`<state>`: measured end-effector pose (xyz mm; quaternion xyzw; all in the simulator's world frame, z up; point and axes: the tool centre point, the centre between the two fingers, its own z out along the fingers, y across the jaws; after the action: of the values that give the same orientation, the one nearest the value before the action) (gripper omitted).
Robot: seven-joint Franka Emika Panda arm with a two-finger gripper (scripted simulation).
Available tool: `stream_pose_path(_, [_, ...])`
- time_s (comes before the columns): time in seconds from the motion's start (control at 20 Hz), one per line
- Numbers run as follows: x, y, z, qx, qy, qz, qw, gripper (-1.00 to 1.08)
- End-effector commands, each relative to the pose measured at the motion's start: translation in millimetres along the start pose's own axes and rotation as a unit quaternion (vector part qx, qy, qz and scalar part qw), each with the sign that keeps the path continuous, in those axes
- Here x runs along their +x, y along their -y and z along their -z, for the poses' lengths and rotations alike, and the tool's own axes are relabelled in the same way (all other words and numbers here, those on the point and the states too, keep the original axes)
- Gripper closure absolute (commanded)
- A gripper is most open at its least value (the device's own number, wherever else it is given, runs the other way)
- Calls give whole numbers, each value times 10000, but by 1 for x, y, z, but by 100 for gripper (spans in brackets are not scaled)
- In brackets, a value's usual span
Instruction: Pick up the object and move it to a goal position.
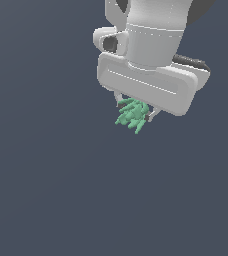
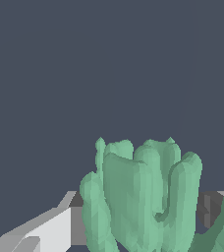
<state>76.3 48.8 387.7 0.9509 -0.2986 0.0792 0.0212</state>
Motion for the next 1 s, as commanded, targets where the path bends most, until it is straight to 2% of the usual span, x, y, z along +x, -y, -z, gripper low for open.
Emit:
stream_pose_path(0.0, [2, 6, 24, -21, -54, -183, 9998, 108])
stream_pose_path(0.45, [8, 22, 85, -62, -197, -625, 9978, 108])
stream_pose_path(0.95, [12, 31, 114, -84, -264, -832, 9961, 108])
